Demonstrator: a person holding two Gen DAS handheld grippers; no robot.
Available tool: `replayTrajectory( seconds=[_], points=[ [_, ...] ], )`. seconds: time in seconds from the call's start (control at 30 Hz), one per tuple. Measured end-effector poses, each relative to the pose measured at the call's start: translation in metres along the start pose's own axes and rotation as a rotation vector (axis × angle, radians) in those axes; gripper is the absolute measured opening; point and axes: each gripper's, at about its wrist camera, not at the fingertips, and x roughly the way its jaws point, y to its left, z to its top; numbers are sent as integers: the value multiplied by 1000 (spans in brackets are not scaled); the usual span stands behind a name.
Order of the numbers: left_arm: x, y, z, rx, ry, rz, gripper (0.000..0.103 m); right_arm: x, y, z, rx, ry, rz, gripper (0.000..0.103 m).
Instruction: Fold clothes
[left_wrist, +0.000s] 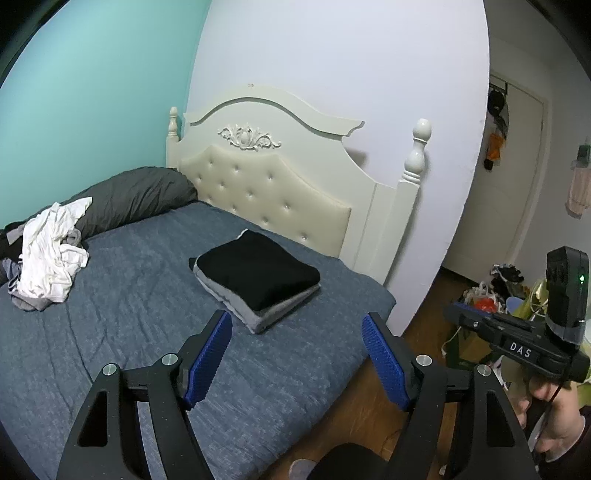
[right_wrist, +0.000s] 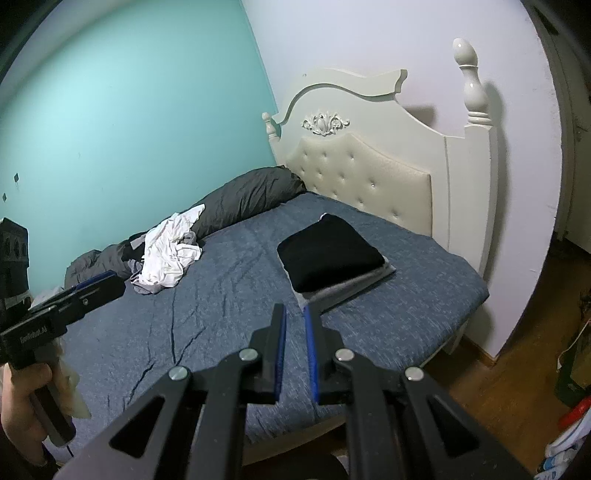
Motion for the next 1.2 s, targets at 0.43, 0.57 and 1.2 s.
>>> replayTrajectory(
  seconds=[0.43,0.57,1.2],
  points=[
    [-16,-3,-15,19,-33,10,81,-11,4,-21,-22,-14,-64,10],
    [-21,-4,-17,31,-44,14,82,-14,4,-27,-20,-9,-80,10],
    [-20,-1,-26,26,-38,17,94,-20,14,-29,-61,-43,-142,57]
  ],
)
